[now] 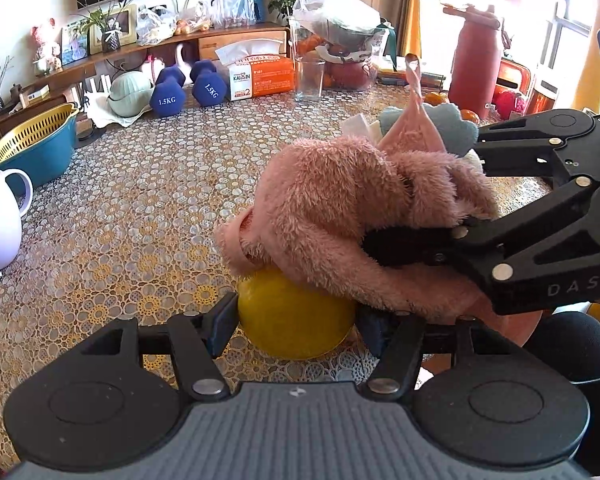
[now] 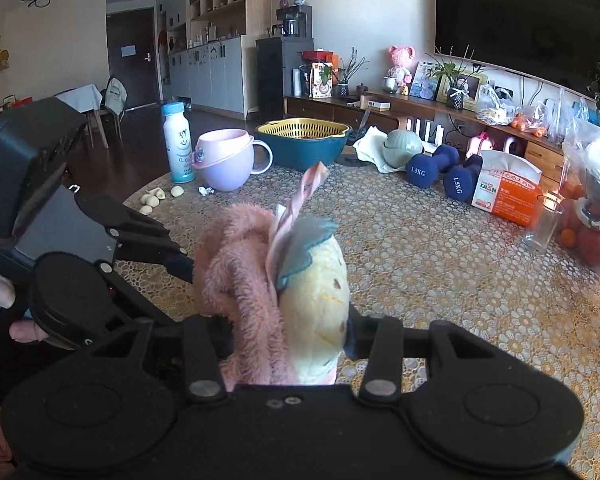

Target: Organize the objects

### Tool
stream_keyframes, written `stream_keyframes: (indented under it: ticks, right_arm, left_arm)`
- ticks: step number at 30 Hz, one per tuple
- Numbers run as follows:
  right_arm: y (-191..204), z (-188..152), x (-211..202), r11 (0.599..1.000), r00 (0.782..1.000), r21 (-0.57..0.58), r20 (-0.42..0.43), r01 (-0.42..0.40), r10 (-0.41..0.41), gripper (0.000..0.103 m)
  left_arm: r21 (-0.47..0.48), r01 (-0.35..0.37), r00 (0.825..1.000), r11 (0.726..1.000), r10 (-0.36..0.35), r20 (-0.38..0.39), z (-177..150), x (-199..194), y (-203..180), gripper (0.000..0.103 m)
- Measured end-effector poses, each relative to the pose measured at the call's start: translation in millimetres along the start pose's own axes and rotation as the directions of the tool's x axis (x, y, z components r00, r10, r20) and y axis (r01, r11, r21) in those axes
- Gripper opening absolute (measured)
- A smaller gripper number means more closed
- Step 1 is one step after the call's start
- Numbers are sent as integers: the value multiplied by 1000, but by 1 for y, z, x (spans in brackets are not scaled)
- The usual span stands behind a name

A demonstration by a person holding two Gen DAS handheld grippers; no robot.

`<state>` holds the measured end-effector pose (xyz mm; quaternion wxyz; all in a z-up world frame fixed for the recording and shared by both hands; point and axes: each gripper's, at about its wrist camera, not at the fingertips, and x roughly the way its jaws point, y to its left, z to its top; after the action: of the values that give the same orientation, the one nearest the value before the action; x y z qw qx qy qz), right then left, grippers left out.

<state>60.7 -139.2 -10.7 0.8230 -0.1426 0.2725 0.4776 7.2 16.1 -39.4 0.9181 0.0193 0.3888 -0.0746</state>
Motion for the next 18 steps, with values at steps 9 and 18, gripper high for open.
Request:
stream_keyframes:
  ticks: [9, 18]
  right_arm:
    - [-16, 3, 29, 996, 994, -5, -62, 91, -91, 45]
    - [-37, 4, 60, 987, 980, -1, -121, 160, -159, 45]
  left_arm:
    - [-19, 21, 1000, 1000, -21, -4, 0, 1, 6, 62]
    - [-66, 50, 999, 997, -50, 2, 0, 0, 18, 62]
